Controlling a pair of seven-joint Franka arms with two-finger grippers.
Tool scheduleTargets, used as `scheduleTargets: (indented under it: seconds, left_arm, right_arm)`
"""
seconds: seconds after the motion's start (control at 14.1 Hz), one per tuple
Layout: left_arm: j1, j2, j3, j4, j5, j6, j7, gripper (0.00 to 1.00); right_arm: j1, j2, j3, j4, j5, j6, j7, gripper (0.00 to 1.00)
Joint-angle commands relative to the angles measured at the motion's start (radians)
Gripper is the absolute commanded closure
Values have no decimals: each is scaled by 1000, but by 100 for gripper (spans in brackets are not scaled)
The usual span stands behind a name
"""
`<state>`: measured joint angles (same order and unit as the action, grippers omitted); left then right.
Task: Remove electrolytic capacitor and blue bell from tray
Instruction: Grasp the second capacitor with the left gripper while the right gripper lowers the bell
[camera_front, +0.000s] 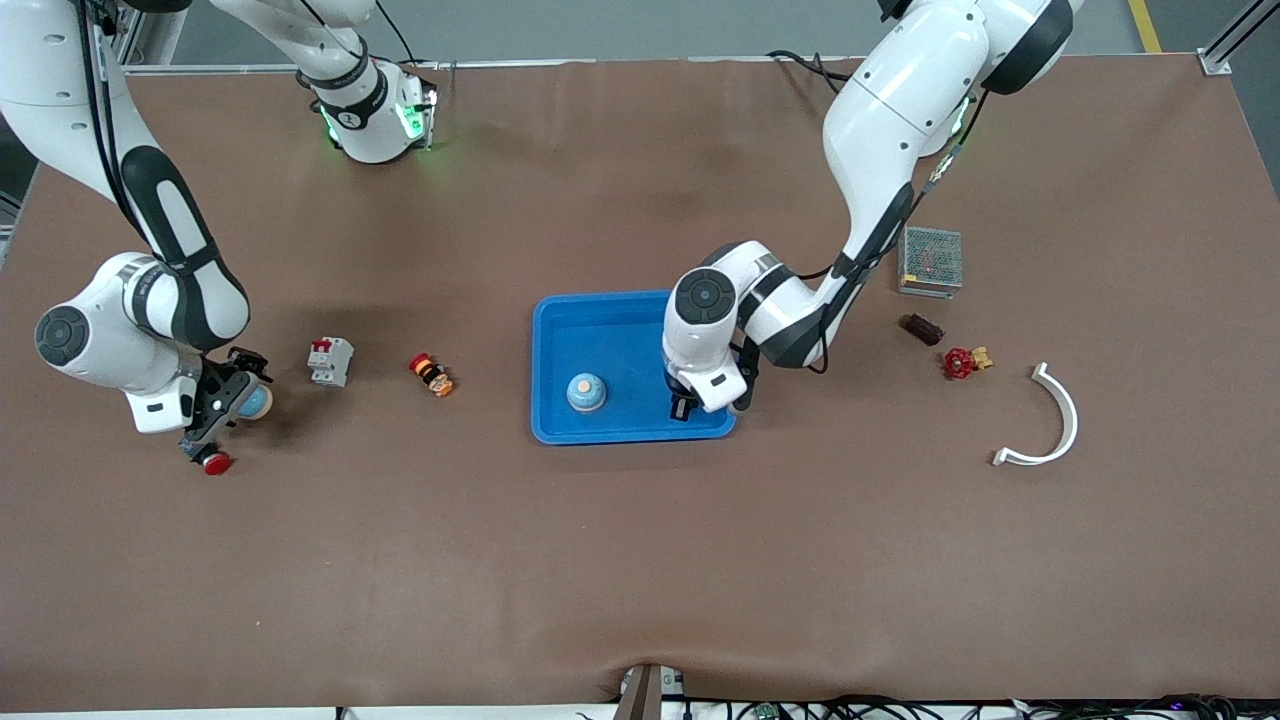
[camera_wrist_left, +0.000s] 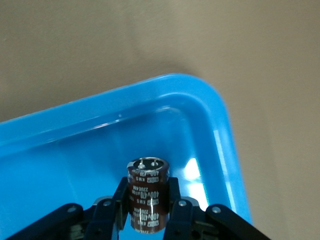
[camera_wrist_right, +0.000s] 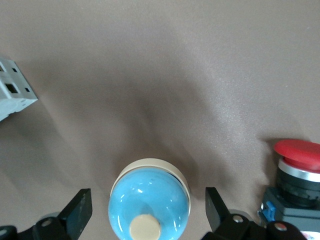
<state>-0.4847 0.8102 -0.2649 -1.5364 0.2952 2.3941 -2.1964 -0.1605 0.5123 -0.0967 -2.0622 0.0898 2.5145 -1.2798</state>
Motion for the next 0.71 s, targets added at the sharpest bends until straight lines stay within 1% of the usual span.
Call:
scheduleTargets:
  seconds: [0.0,0.07,0.14,0.21,0.35,0.64]
  left_arm:
    - [3,-55,6,-4,25,-9,3,100]
    - [8,-77,6,-4,25,-19,4,100]
    - [18,-100,6,-4,27,-42,9,100]
    - [24,-130,6,-7,33,-74,24,100]
    - [47,-179,1,-8,32,-148,87,100]
    - [77,-250,-1,-18,19,-283,184,100]
  right_arm:
    - [-16,-23,28,22,11,-58,-6,0]
    - [-17,-32,31,52,36,-127,-3,0]
    - [-10,-44,29,83,91,-207,2,0]
    - [-5,-52,29,117,120,-270,8,0]
    - [1,-57,31,200,122,-374,74,0]
    - [53,-69,28,385,108,-598,252,0]
